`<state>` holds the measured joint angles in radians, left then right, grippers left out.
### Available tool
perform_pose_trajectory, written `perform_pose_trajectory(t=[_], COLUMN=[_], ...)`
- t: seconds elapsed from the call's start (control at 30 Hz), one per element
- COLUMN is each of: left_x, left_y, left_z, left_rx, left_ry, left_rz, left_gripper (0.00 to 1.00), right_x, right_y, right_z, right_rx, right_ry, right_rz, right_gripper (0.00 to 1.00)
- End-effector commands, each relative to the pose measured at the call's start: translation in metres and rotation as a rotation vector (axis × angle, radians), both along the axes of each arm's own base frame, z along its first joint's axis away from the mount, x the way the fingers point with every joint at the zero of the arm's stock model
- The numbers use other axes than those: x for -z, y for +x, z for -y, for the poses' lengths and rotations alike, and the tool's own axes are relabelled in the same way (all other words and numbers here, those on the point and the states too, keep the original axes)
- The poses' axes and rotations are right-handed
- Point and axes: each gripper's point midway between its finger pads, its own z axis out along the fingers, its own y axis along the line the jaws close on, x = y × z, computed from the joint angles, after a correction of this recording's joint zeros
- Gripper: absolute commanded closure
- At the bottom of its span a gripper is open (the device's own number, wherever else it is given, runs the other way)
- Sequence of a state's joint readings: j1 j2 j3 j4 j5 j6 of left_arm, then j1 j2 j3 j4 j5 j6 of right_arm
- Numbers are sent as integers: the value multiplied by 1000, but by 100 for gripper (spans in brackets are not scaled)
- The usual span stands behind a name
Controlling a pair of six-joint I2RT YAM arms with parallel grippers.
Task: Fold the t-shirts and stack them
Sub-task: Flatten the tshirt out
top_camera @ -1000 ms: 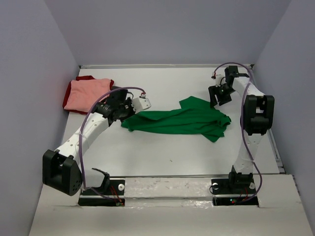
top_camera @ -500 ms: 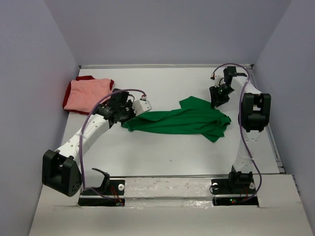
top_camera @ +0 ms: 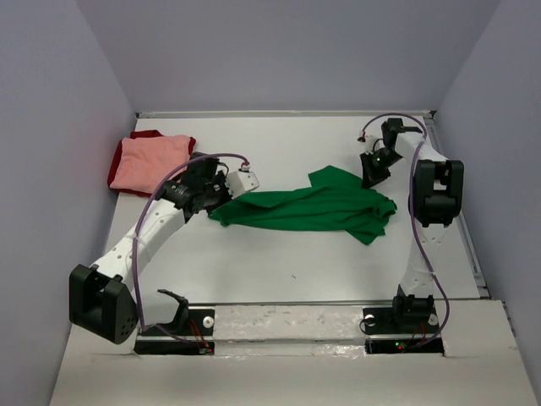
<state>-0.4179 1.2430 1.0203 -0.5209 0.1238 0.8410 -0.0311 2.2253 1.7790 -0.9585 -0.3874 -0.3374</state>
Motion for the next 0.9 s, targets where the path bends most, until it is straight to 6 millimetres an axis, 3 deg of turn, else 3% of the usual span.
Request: perform_pose_trajectory(t=[0.0, 0.17, 0.4, 0.63, 0.87], left_x=[-5, -3, -6, -19, -45], left_y=[-7, -9, -9, 2, 27], left_z=[0, -1, 1, -5, -20], left_rx=[-8, -16, -17, -63, -202], left_ry=[-22, -27, -40, -26, -11], left_rz=[13, 2, 3, 62, 177], left_gripper=[100, 100, 100, 100, 100], right_x=[-46, -84, -136, -148, -165], right_y=[9, 29, 23, 14, 28], right_z=[-6, -4, -6, -3, 6], right_rx=[-23, -28, -34, -42, -18], right_ry=[19, 5, 16, -10, -59], right_rz=[85, 170, 260, 291, 360], right_gripper=[100, 100, 100, 100, 100])
